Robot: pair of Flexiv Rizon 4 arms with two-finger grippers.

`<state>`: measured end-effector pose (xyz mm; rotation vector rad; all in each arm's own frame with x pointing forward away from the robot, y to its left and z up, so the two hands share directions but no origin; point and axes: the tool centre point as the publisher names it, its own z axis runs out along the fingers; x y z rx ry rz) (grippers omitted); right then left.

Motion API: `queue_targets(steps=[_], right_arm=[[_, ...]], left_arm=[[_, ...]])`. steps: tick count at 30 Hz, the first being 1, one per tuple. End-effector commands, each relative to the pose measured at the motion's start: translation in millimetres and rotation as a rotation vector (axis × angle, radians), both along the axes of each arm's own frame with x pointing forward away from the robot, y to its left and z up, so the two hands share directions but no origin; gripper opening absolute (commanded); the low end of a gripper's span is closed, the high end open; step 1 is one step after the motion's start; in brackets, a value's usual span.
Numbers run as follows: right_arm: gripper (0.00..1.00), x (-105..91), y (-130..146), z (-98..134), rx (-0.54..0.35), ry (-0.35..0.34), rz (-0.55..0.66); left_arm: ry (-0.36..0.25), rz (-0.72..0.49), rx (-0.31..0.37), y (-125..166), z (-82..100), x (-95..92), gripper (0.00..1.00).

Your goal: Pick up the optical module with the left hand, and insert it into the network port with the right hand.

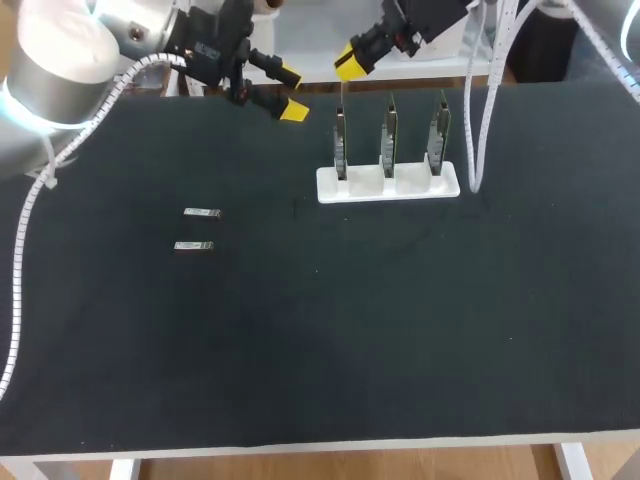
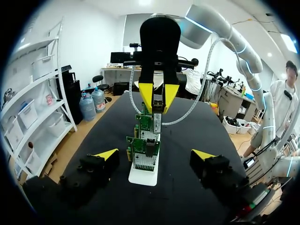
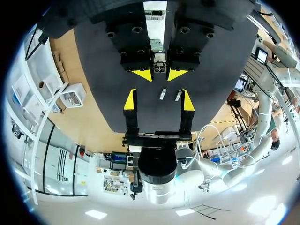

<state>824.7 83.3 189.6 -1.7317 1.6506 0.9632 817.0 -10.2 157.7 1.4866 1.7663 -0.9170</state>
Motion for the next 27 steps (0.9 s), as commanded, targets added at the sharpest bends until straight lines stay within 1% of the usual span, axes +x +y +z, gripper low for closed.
queue_targets(steps=[1, 8, 15, 27], right_arm=[[0.0, 9.4, 3, -1, 0.008, 0.236, 0.315], [0.0, 9.7, 4, -7, 0.018, 0.249, 0.308], [0.0, 7.3, 4, -13, 0.015, 0.26, 0.337], [0.0, 13.2, 7, -17, 0.015, 0.265, 0.361]], left_arm=[[0.001, -0.002, 0.003, 0, 0.2, 1.5, 1.0], [0.001, -0.002, 0.003, 0, 0.2, 1.5, 1.0], [0.001, -0.002, 0.003, 0, 0.2, 1.5, 1.0], [0.001, -0.002, 0.003, 0, 0.2, 1.5, 1.0]])
